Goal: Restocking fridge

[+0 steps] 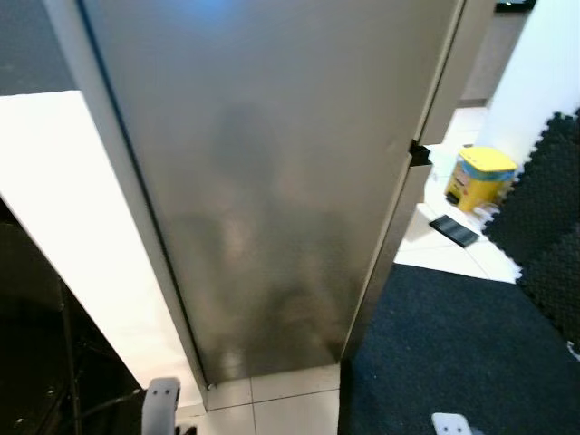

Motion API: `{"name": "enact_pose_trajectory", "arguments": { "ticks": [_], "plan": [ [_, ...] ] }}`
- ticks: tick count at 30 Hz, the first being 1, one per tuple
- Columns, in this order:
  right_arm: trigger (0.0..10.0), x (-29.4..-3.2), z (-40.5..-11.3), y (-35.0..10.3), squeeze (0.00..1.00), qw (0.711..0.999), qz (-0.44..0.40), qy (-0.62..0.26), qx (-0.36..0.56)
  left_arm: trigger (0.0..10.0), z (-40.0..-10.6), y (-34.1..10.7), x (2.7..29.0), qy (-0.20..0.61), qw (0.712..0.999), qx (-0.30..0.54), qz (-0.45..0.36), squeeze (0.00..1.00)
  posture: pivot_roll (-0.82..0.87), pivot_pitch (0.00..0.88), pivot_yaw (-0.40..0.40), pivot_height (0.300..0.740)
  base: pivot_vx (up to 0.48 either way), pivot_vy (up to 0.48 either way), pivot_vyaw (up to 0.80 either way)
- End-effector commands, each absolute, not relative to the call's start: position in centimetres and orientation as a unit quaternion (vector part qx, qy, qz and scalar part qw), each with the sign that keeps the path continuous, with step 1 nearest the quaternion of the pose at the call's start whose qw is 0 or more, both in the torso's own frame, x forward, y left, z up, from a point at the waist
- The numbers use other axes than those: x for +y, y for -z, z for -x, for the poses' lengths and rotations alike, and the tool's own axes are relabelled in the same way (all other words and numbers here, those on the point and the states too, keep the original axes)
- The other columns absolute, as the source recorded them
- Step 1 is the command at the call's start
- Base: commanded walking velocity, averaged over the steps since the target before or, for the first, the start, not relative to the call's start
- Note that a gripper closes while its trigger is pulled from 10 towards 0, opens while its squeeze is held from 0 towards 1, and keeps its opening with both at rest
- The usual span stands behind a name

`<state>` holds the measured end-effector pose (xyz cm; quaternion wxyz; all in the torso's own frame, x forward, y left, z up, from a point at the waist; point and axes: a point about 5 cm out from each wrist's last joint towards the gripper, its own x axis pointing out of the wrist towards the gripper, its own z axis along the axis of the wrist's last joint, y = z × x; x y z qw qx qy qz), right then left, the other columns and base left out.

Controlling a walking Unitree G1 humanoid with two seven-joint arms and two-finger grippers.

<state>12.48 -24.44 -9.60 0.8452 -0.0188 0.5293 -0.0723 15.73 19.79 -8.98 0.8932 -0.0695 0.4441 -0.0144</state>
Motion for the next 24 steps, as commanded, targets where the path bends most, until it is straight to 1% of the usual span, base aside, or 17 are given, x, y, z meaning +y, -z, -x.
{"name": "enact_pose_trajectory", "arguments": {
  "ticks": [1, 24],
  "plan": [
    [10.0, -24.09, -11.73, 9.94, 0.0, 0.837, 0.018, 0.068, 0.542, 10.0, -14.91, 9.4, 19.74, 0.01, 0.883, 0.463, 0.071, 0.0, -0.05, 0.0, 0.019, 0.74, 0.0, 0.0, -0.8],
    [10.0, -23.73, -11.59, 10.08, 0.0, 0.833, 0.026, 0.055, 0.55, 10.0, -14.72, 9.52, 19.63, -0.002, 0.881, 0.466, 0.083, 0.0, -0.05, 0.0, 0.018, 0.74, 0.0, 0.0, -0.8]
  ]
}}
